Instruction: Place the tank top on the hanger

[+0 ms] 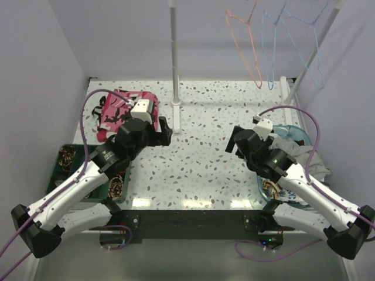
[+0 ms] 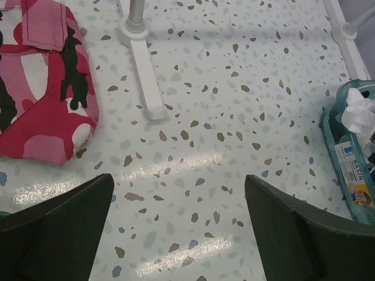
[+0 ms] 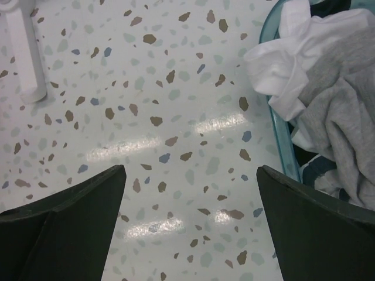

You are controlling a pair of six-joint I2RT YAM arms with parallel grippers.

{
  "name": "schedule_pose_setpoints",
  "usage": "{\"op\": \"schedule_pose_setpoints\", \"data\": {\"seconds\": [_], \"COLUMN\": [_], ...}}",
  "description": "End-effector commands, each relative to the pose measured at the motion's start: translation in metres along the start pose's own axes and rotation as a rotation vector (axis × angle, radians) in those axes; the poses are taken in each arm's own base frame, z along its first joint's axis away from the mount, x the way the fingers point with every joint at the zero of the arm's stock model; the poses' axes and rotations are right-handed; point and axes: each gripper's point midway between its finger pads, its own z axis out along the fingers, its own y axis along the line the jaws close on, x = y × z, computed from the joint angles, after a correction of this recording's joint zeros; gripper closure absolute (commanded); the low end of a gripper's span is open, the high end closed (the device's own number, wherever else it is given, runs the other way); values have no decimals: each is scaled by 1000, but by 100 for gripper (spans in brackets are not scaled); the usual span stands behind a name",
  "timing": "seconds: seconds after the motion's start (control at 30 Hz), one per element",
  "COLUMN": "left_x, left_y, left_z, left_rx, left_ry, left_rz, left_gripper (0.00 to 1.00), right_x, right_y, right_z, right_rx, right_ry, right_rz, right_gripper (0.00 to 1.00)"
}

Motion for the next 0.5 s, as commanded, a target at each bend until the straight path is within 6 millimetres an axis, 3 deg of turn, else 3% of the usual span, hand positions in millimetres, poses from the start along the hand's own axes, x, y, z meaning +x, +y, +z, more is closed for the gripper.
{"op": "schedule_pose_setpoints", "data": {"seconds": [0.0,0.07,0.27,0.37,0.47], "left_x": [-4,-4,-3,-3,-1], "left_y": [5,4,6,5,9], "left_z": [-5,-7,-14,-16,-19], "left_rx": [-25,-29,-27,-29,-42], "left_ry": [-10,-1,12,23,31], "left_rz": [-12,-38,-31,-37,-37], "left_gripper": [0,0,0,0,0], "right_x": [-15,-23,-27,-22,-20], "right_y": [-22,-32,-54,-75,-105], "right_z": [-10,-14,-16,-7,4], "right_rx": [102,158,273,351,441], "right_ry": [-56,-96,-122,-60,10], "right_rz": [88,154,84,35,92], "right_gripper": [1,1,2,2,2]}}
